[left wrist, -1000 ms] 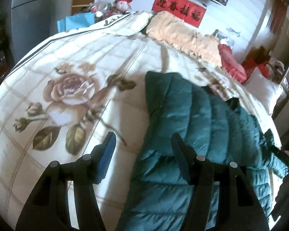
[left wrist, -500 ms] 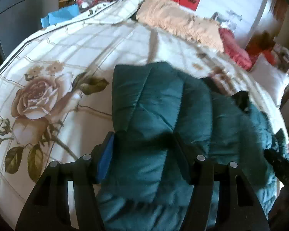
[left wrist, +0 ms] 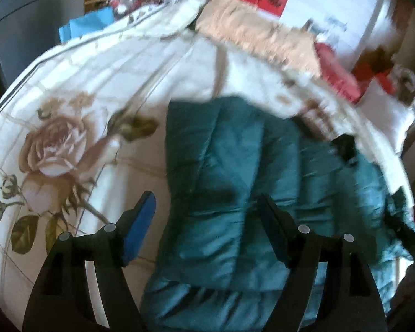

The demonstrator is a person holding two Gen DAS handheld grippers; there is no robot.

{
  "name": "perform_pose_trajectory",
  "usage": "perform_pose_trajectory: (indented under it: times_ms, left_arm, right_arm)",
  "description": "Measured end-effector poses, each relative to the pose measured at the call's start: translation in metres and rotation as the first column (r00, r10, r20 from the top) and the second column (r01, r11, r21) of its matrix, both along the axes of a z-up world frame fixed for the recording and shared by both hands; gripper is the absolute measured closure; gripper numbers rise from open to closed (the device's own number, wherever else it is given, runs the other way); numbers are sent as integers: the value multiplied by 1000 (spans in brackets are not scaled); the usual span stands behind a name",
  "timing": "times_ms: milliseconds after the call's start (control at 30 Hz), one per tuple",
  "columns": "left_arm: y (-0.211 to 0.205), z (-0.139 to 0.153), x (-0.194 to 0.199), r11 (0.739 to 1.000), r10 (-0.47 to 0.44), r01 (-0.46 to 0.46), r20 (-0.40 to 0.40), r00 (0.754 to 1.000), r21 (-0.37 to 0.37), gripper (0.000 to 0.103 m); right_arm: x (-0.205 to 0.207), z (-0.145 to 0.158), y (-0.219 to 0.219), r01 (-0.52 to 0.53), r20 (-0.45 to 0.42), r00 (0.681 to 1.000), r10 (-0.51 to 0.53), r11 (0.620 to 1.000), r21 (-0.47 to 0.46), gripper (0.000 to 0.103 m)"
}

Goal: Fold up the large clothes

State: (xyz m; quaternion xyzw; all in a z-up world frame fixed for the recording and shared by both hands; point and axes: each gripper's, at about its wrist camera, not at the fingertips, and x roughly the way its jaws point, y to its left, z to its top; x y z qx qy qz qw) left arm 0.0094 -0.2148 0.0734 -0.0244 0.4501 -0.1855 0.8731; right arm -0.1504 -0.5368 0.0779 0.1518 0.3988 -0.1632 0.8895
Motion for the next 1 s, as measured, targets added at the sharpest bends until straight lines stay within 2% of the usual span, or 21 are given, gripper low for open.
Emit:
perform_pose_trajectory:
  times_ms: [67, 167, 333, 400, 533, 667, 867, 933, 1000]
  left_arm:
    - [-5, 8, -1, 1000, -15, 15, 16, 1000, -21, 26]
    - [-18, 7, 8, 1000, -10, 10, 11, 1000, -6, 26]
    - [-28, -20, 33, 997, 59, -56, -60, 996, 47, 26]
    - [-29, -29, 38, 996, 71, -67, -65, 995, 62, 21]
    - [-27, -38, 39, 995, 81, -77, -71, 994, 56, 20]
    - [-28, -36, 34, 994, 84, -81, -53, 995, 71, 20]
    - [-28, -30, 24, 993, 81, -78, -32, 996, 85, 20]
    - [-28, -27, 19, 993, 79, -76, -25, 997, 90, 20]
    - [-28, -23, 14, 993, 71, -69, -19, 997, 96, 20]
  right_arm:
    - [-10, 7, 2, -6, 5, 1000, 7, 999, -32, 54]
    - [-16, 6, 4, -26, -9, 1000, 26, 998, -51, 54]
    - [-6, -12, -5, -1, -60, 998, -6, 994, -113, 54]
    - [0, -24, -12, 19, -92, 995, -32, 990, -139, 54]
    - [7, -38, -24, 24, -99, 994, -35, 993, -114, 54]
    - [2, -23, -22, 22, -100, 994, -34, 993, -117, 54]
    - [-39, 14, -3, 2, 0, 1000, -2, 996, -92, 54]
    - [-42, 12, 5, -27, -4, 1000, 27, 997, -74, 54]
    - [-38, -1, 14, -52, -43, 998, 49, 997, -65, 54]
